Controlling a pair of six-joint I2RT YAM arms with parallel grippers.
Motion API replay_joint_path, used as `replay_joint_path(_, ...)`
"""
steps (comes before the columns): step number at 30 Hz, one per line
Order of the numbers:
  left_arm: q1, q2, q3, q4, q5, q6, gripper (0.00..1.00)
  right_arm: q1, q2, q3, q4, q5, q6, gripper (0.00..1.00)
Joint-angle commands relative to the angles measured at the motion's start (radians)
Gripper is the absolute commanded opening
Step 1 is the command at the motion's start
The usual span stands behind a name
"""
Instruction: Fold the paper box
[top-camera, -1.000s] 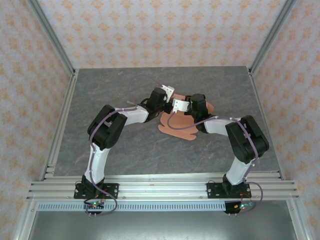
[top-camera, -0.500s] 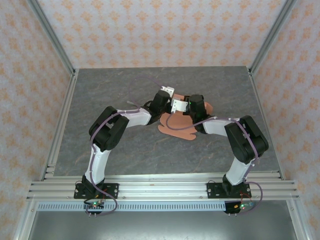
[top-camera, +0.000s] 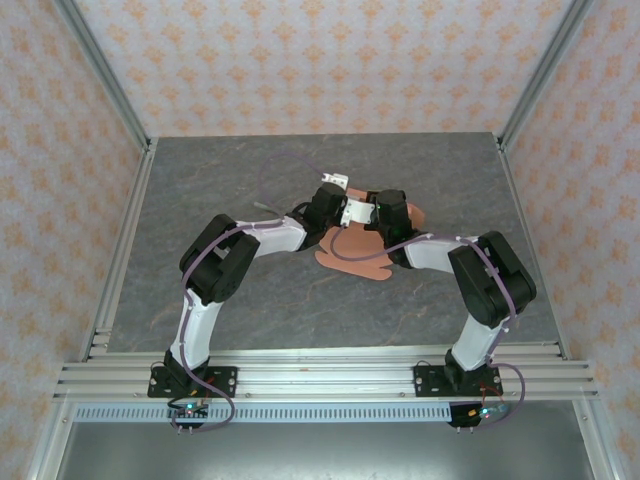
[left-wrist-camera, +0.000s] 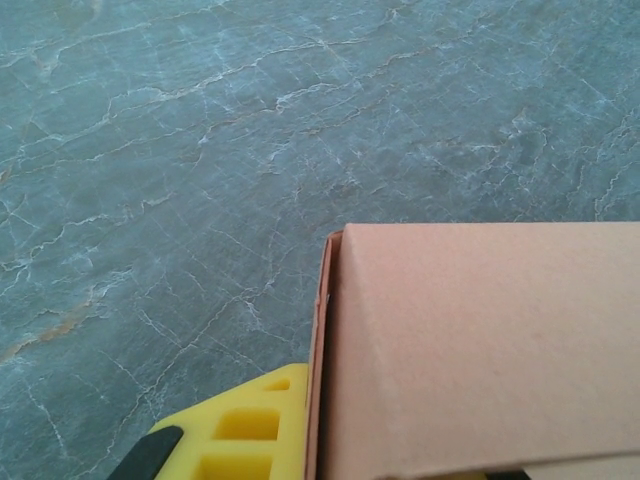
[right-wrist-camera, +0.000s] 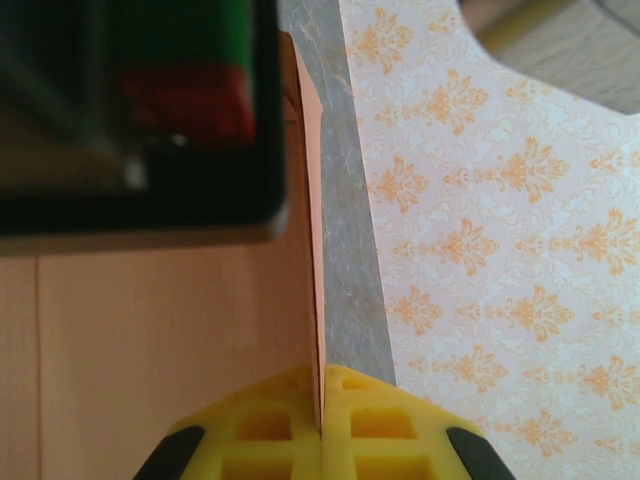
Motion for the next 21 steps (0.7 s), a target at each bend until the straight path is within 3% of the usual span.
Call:
replay_joint_path(1, 0.064, -0.042, -0.036, 0.038, -0.008, -0.031, 0.00, 0.010, -0.010, 0.020, 0.027, -0.009, 0.059, 0.03)
replay_joint_path(15, 0.087, -0.107, -0.103, 0.056, 0.063, 0.014, 0.00, 0.006, -0.050, 0.039, -0.053, -0.034, 0.214, 0.48)
replay_joint_path(18, 0.094, -0.127, -0.115, 0.044, 0.062, 0.015, 0.00, 0.007, -0.100, 0.048, -0.091, -0.047, 0.301, 0.54)
replay_joint_path(21, 0.103, -0.162, -0.137, 0.030, 0.059, 0.008, 0.00, 0.017, -0.178, 0.067, -0.213, -0.060, 0.434, 0.67)
